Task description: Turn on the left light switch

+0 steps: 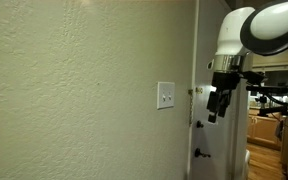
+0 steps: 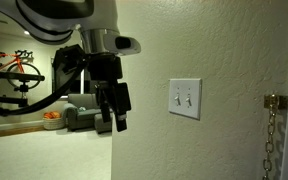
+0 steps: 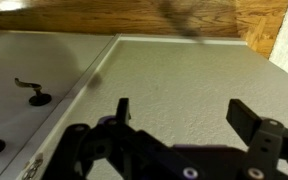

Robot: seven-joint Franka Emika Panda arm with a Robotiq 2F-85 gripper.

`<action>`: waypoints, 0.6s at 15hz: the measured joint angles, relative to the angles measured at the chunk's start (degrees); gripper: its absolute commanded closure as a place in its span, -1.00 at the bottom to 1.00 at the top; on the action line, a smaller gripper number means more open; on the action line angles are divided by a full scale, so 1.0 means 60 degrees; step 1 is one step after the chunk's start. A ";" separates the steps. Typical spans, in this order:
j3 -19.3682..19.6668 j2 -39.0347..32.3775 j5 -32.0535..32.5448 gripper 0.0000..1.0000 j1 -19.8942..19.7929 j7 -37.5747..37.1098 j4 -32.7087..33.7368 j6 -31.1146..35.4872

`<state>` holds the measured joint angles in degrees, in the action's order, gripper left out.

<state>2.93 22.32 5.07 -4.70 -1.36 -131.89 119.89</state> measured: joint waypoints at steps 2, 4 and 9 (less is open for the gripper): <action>0.0000 0.0000 0.0002 -1.00 0.0000 0.0000 0.0000 0.0000; 0.0000 -0.0013 -0.0011 -1.00 0.0010 0.0023 0.0001 0.0009; 0.0001 -0.0376 -0.0011 -1.00 0.0012 0.0024 0.0467 0.0650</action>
<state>2.93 20.06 5.01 -4.63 -1.21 -129.09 123.79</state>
